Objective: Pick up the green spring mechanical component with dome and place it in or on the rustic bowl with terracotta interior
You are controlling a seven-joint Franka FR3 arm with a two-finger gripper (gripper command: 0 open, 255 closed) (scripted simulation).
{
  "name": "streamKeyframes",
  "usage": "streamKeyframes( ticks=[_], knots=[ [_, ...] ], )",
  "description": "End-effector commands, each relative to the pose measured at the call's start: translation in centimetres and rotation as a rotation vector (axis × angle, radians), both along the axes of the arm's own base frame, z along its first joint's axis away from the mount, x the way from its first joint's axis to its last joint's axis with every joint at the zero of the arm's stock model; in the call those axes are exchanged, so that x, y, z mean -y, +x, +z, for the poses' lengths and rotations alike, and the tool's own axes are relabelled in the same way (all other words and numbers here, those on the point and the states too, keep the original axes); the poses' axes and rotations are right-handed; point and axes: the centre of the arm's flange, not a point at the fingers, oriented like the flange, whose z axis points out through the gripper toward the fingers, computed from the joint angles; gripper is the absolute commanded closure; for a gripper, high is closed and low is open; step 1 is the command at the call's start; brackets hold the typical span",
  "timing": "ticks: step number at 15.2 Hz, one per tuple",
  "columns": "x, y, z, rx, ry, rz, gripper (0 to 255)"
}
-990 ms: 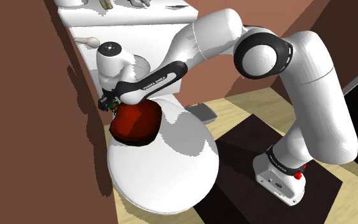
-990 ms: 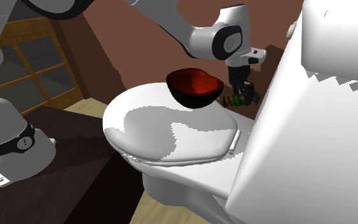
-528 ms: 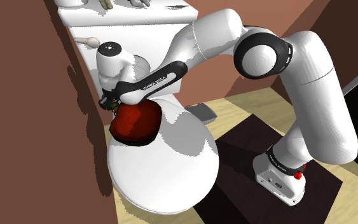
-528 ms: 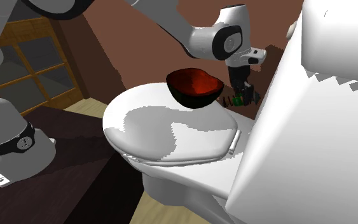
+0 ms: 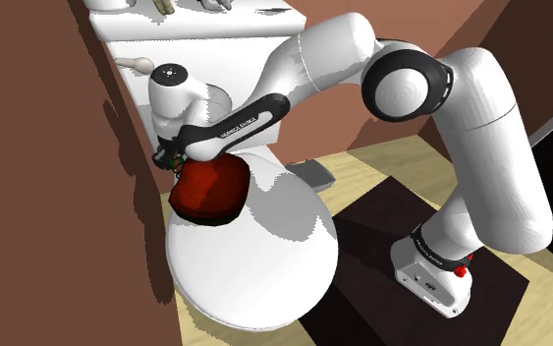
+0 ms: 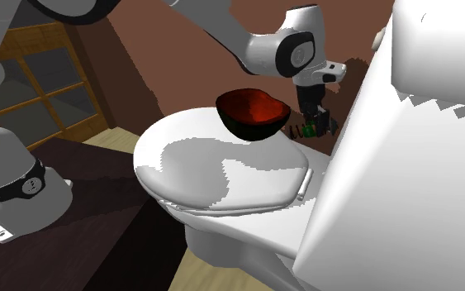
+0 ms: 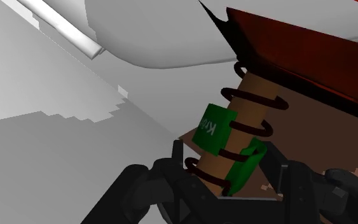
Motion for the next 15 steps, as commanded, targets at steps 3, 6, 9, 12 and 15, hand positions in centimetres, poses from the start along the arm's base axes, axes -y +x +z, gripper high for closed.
streamKeyframes(
  ticks=[3,6,9,12,15],
  knots=[
    [0.0,0.0,1.9,0.0,0.0,0.0,255],
    [0.0,0.0,3.5,0.0,0.0,0.0,255],
    [0.0,0.0,5.0,0.0,0.0,0.0,255],
    [0.0,0.0,6.6,0.0,0.0,0.0,255],
    [0.0,0.0,8.2,0.0,0.0,0.0,255]
  ],
)
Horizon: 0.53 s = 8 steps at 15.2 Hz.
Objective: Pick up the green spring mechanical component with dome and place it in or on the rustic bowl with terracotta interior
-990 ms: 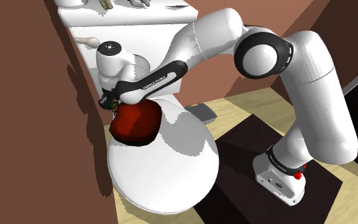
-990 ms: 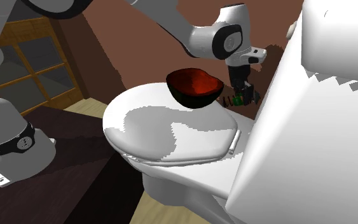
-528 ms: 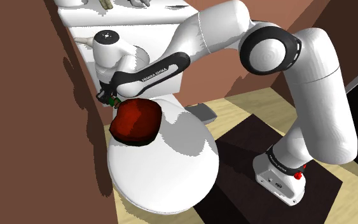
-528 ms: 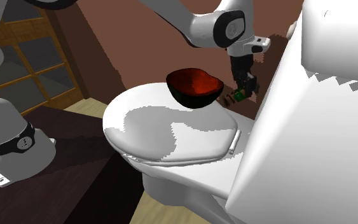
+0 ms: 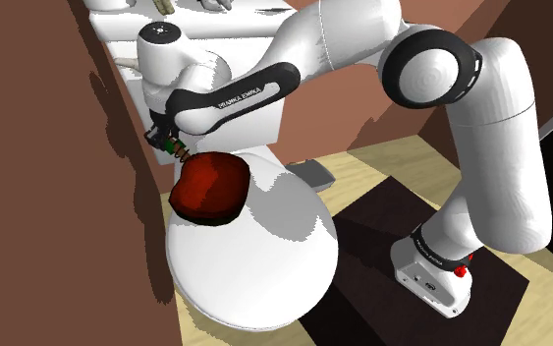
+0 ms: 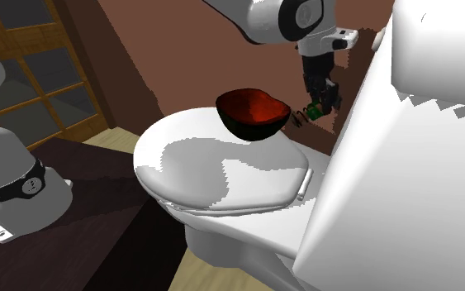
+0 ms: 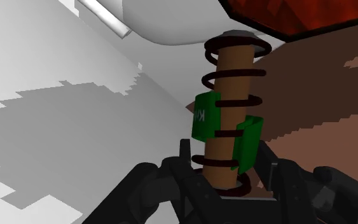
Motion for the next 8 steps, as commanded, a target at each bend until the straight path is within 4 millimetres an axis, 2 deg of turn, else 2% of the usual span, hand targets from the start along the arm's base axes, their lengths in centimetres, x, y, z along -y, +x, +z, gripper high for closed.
streamKeyframes(
  ticks=[1,8],
  knots=[
    [0.0,0.0,1.0,0.0,0.0,0.0,255],
    [0.0,0.0,4.7,0.0,0.0,0.0,255]
  ],
)
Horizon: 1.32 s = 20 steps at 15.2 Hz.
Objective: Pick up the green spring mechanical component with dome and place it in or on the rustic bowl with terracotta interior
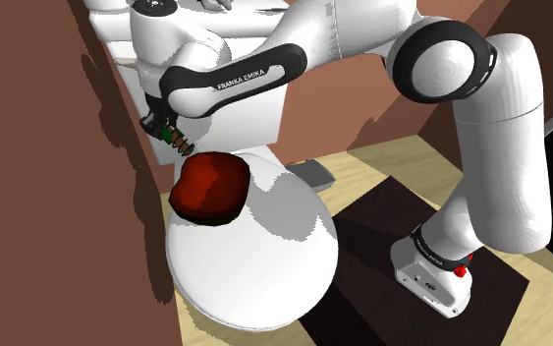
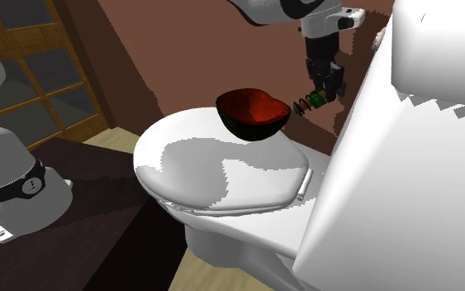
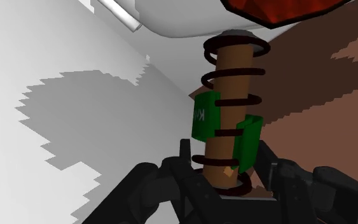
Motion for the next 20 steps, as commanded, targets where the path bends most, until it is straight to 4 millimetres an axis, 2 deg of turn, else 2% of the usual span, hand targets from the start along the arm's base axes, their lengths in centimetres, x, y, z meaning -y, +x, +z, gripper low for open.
streamKeyframes(
  ticks=[1,13,20],
  knots=[
    [0.0,0.0,1.1,0.0,0.0,0.0,255],
    [0.0,0.0,7.3,0.0,0.0,0.0,255],
    [1.5,-9.1,7.5,0.0,0.0,0.0,255]
  ],
)
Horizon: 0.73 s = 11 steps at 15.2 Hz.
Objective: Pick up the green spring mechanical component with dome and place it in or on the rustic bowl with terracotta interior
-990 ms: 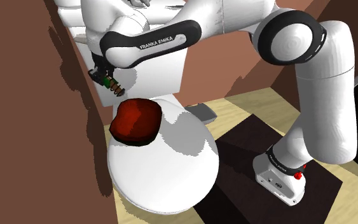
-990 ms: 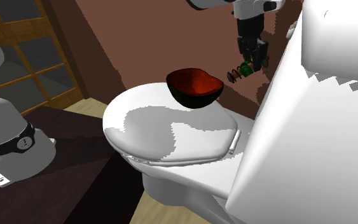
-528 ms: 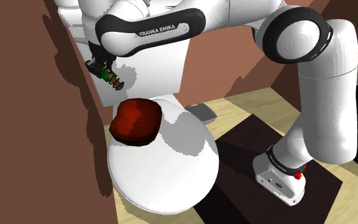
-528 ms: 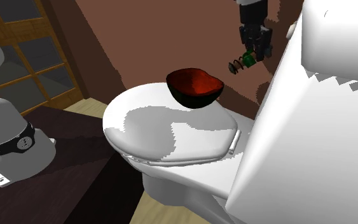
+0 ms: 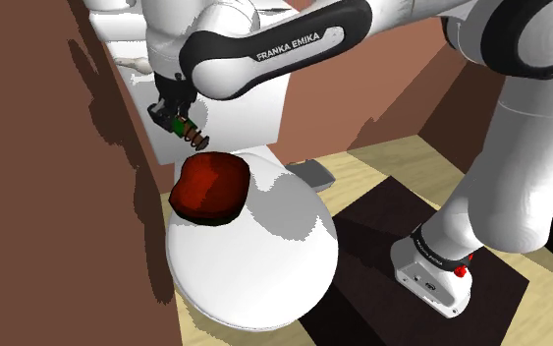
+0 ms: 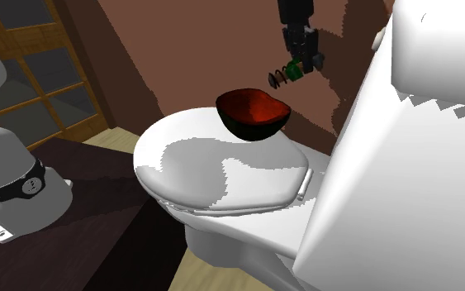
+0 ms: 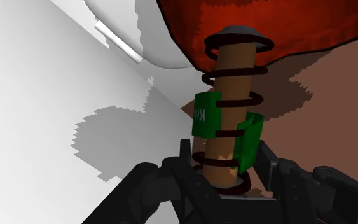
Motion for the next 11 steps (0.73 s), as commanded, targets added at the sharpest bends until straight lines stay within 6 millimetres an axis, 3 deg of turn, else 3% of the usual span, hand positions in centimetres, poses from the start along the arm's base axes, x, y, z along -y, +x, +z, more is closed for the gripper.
streamKeyframes(
  ticks=[1,8,11],
  knots=[
    [0.5,-2.6,-0.1,0.0,0.0,-0.001,255],
    [2.1,-12.0,0.2,0.0,0.0,-0.001,255],
    [2.1,-12.0,-1.4,0.0,0.0,-0.001,255]
  ],
)
